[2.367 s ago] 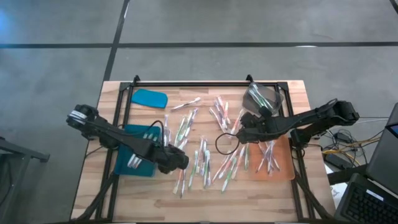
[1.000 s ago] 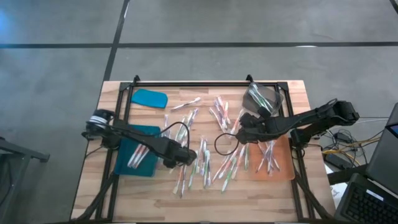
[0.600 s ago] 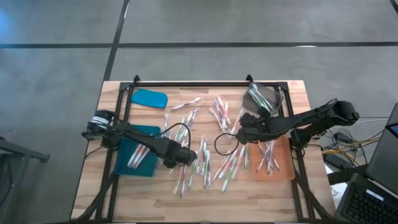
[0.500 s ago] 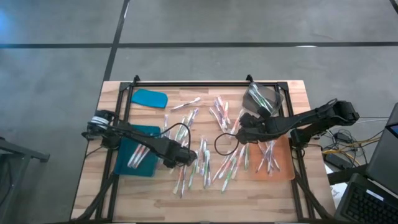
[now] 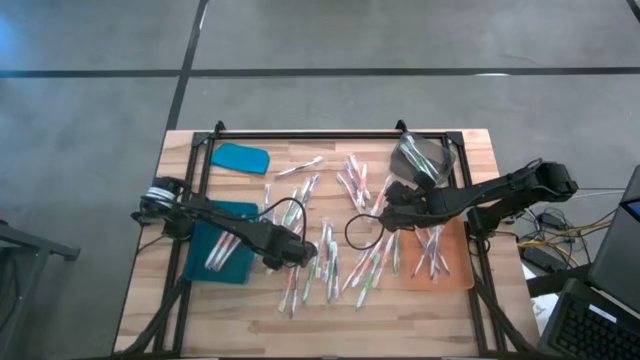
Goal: Pick & Place Toothbrushes
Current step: Put the orange toothbrush into the blue bin
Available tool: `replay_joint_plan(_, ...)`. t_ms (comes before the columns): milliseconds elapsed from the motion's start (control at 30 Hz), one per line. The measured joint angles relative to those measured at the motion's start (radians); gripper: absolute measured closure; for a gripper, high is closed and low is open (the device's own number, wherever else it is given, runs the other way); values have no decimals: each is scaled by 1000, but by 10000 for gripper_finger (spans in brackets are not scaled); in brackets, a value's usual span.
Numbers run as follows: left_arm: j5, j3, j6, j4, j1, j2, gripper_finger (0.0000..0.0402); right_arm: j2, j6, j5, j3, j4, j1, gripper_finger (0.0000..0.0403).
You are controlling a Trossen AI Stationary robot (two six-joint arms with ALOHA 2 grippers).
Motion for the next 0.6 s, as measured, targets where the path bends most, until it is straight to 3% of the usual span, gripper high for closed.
replay_joint_plan(600,-22,83,-20,-3,-3,0,362,0,0,0,-10,-1,0,394)
